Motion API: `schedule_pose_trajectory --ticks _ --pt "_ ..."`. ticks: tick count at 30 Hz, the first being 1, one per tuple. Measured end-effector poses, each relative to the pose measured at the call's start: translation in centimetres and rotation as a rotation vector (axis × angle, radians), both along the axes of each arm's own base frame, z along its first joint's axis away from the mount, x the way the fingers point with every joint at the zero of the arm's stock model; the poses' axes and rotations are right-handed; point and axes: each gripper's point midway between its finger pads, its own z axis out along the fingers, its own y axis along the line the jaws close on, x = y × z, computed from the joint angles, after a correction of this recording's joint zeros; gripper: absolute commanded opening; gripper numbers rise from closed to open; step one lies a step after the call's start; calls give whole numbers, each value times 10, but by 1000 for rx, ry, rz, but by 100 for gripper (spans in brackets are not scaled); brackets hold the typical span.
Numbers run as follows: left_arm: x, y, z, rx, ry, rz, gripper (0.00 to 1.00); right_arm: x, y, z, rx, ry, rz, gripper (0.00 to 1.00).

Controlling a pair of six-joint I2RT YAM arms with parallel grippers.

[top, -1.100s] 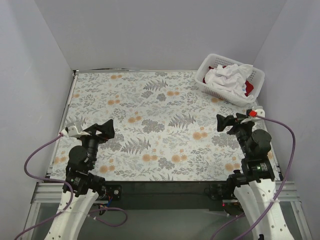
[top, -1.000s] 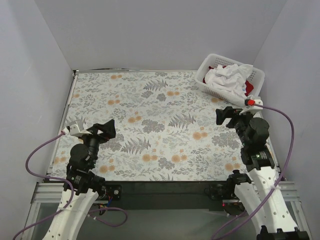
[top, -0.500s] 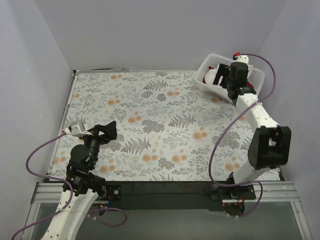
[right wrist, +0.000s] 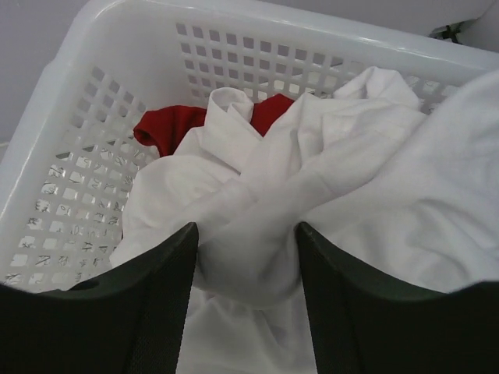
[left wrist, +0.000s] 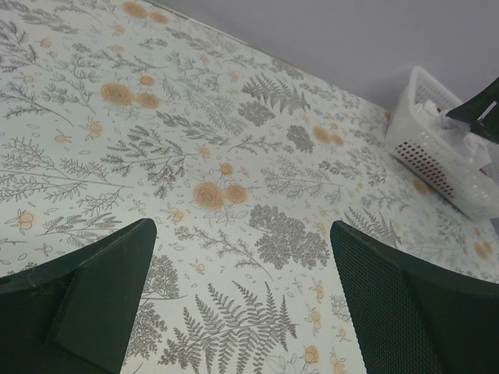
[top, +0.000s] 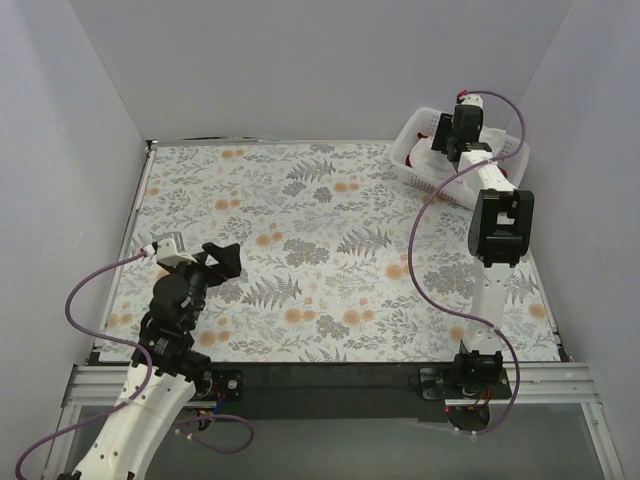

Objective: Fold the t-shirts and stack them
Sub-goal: Grab the tshirt from the pile, then move the tshirt to the center of the board

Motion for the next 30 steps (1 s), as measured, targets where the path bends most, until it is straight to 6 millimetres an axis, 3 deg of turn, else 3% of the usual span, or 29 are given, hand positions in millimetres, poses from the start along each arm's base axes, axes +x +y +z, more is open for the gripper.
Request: schedule_pose_trajectory --ticks 2,3,6,11,13,15,18,21,23,27,30 --pt "3 -1 -9 17 36 -2 94 10 2 -11 -3 4 19 43" --pt "5 -2 -14 26 55 -3 94 12 3 -17 -4 13 28 26" --pt "8 -3 -24 44 91 -6 94 11 5 -27 -12 32 47 2" --pt "8 -3 -25 51 98 -9 94 -2 10 -15 -22 38 94 1" --pt "7 -3 -23 48 86 -12 94 -18 13 6 -32 31 117 1" --pt "6 -3 -18 44 68 -12 94 -34 19 42 -43 -5 142 1" --pt "3 -2 -10 34 38 -12 94 -63 42 127 -56 -140 212 1" --pt "1 -2 -4 27 15 -12 94 -104 78 218 -58 -313 331 1" --pt "0 -1 -1 23 2 -12 94 -144 114 277 -49 -440 449 1" --pt "-2 0 4 20 -19 -12 94 -221 185 344 1 -606 712 1" --pt "-3 0 6 21 -26 -11 94 -261 232 359 48 -650 894 1"
